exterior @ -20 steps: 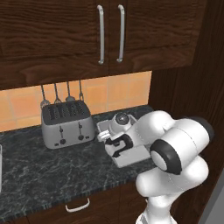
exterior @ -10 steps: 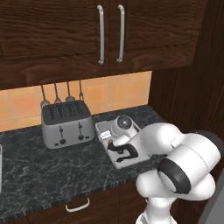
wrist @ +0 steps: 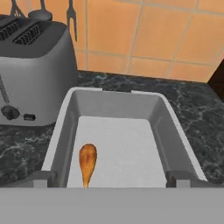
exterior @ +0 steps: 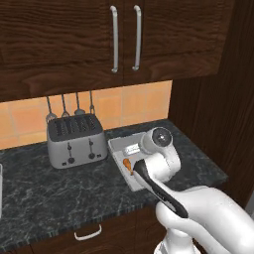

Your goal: Place one cucumber and one chicken drumstick in each tupperware on the nearby counter, to pack two identical lunches.

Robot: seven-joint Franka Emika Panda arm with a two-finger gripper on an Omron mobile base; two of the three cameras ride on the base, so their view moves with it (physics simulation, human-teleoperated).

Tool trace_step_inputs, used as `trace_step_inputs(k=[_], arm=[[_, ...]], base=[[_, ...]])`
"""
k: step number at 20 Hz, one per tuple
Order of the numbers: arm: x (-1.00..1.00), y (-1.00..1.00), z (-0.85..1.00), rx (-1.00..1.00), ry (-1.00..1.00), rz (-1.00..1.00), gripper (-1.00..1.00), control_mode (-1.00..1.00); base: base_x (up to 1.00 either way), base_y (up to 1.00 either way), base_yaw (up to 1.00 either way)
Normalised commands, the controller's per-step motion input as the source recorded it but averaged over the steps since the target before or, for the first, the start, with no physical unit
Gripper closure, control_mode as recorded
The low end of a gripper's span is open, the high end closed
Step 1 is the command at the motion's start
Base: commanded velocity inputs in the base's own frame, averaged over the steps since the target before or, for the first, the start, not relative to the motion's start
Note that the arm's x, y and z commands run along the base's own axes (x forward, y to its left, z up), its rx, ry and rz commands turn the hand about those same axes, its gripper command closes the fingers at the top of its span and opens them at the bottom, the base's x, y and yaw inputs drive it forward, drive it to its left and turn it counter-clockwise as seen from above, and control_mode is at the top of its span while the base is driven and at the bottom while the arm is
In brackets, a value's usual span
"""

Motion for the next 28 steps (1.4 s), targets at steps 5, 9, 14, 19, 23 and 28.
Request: trace_step_inputs(k=[5, 9, 14, 19, 23, 28], arm=[[-0.99, -0.35, 0.97, 0.02, 0.10, -0.04, -1.00, -1.00], [-0.83, -0.23, 0.93, 0.00, 0.13, -0.03, -1.00, -1.00], [-0.89, -0.26, 0.70, 0.00, 0.10, -0.05, -1.00, -1.00], [-0.96, -0.37, 0.17, 0.00, -0.06, -0.06, -1.00, -1.00], [-0.58, -0.03, 0.02, 0.03, -0.33, 0.00, -1.00, -1.00], [-0.70, -0.14, 0.30, 0.08, -0.19, 0.00, -1.00, 1.00]], base=[[0.00, 0.00, 0.00], [0.00, 0.00, 0.00], [0.00, 0.00, 0.00], [0.00, 0.00, 0.00], [0.00, 0.00, 0.00], [-0.19, -0.04, 0.00]])
